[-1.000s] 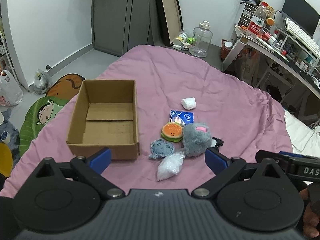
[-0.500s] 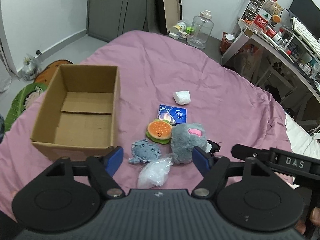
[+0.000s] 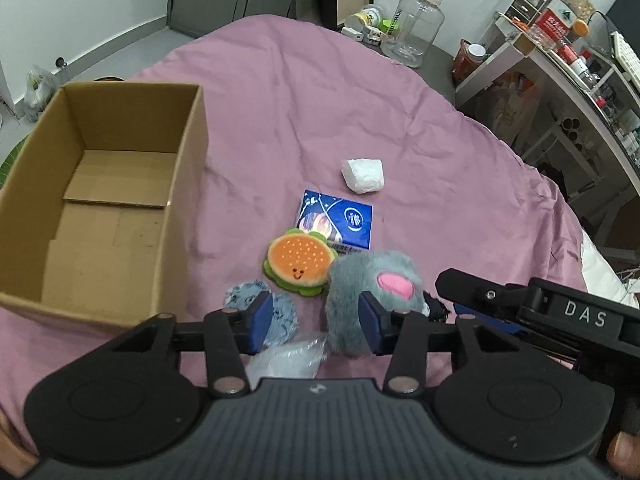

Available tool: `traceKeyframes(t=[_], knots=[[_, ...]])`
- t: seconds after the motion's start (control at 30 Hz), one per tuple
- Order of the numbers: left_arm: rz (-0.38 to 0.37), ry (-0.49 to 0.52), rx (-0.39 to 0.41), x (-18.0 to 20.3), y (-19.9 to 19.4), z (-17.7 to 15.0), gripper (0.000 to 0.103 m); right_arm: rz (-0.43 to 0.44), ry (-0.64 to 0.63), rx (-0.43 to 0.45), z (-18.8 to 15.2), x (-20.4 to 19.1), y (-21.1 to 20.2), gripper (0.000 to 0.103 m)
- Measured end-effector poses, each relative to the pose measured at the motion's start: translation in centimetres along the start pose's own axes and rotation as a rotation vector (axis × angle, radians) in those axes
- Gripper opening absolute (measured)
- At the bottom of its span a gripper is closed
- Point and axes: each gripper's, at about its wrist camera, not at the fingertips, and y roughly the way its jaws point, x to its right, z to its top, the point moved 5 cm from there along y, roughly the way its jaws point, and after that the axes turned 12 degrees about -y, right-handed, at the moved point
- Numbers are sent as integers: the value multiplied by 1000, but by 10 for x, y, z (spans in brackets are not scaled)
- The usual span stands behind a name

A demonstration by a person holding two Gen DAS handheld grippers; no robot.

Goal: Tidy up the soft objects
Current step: 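Lower both tools onto the grey plush mouse and close both grippers, then lift the grey plush mouse with both grippers and carry it over the box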

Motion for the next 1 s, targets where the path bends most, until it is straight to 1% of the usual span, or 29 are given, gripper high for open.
traceKeyframes(t=[0.1,0.17,0.27,0.33,0.37,0.4,0.43,0.5,0.63,0.7,0.77,0.9,1.0], knots=[[-5,-18,2,2,11,3,45,16,18,-21,1,4,10,36],[-5,-19,-8,4,19,4,44,24,35,-28,2,7,15,35],[-28,-49,-21,5,27,5,44,26,54,-43,2,13,23,35],[-30,-61,-21,4,31,6,44,37,69,-50,2,15,28,32],[-38,-64,-18,5,32,7,44,48,81,-52,2,16,29,30],[-47,-67,-15,5,34,8,40,57,90,-52,2,17,30,28],[-59,-75,-16,5,35,7,39,64,102,-53,1,18,31,27],[-75,-110,-26,4,38,5,39,67,128,-58,1,21,32,25],[-132,-217,-59,-1,43,1,38,74,186,-51,0,29,30,20],[-172,-254,-69,0,42,0,28,80,183,-45,0,29,28,19],[-188,-258,-67,2,40,0,23,85,185,-44,-1,28,26,19],[-208,-285,-59,1,33,1,20,92,179,-32,-1,24,19,18],[-214,-287,-41,1,24,2,19,98,168,-26,1,17,12,18]])
